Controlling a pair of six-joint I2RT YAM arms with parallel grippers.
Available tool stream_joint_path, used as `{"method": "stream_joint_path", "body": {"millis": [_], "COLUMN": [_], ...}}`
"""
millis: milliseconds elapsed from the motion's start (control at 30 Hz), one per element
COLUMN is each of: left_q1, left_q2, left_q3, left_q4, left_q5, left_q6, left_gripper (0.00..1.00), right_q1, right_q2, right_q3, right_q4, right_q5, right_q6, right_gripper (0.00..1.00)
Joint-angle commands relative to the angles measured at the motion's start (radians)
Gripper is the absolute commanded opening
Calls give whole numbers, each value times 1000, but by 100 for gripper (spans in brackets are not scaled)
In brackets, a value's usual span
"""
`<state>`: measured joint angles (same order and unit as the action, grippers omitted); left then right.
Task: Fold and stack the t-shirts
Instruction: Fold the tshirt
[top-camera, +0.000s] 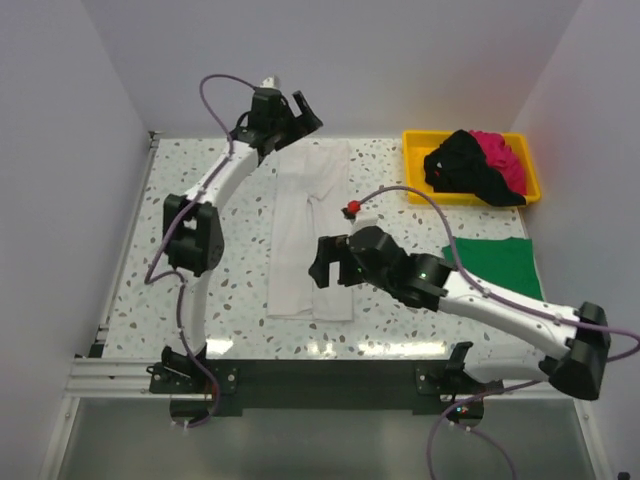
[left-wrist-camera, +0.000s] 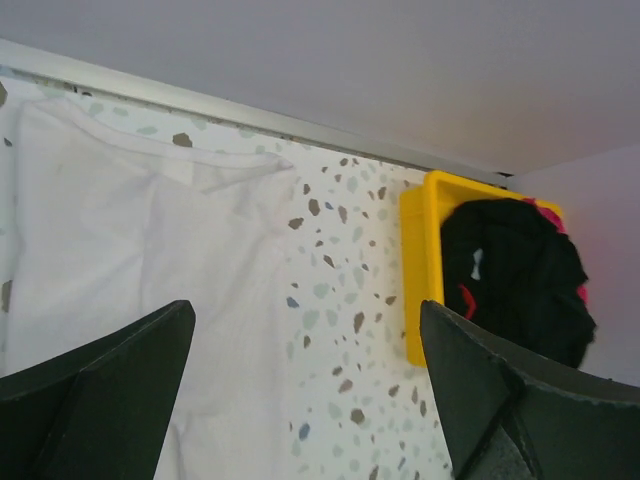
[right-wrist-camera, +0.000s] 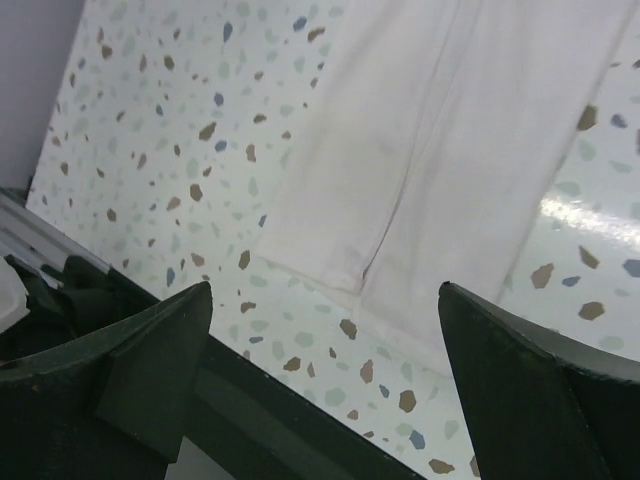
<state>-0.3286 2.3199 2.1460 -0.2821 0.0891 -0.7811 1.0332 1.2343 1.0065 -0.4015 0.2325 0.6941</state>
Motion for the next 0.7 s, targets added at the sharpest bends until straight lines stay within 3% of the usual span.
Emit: {"method": "stream_joint_path", "body": {"millis": [0, 133, 267, 333, 500, 667], "left_q1": [-7, -18, -59, -87, -138, -162], "left_q2": [-406, -707, -1075, -1186, -1461, -1611], "left_q3": [-174, -622, -1012, -1211, -1515, -1728], "left_q4": [-15, -35, -16, -14, -179, -193], "left_q5": [-22, -60, -86, -110, -103, 62], "left_q6": [97, 109, 54, 25, -59, -86], "left_gripper": [100, 100, 100, 100, 100, 100], "right_q1": [2, 2, 1, 1, 1, 1], "right_q2": [-120, -255, -389, -446, -473, -421], "right_q3": [-40, -100, -216, -252, -338, -425], "right_q4": [-92, -212, -208, -195, -152, -34], "right_q5": [184, 315, 317, 306, 141, 48], "right_q6": [-25, 45, 137, 140, 108, 119], "right_gripper": [99, 99, 99, 99, 99, 99]}}
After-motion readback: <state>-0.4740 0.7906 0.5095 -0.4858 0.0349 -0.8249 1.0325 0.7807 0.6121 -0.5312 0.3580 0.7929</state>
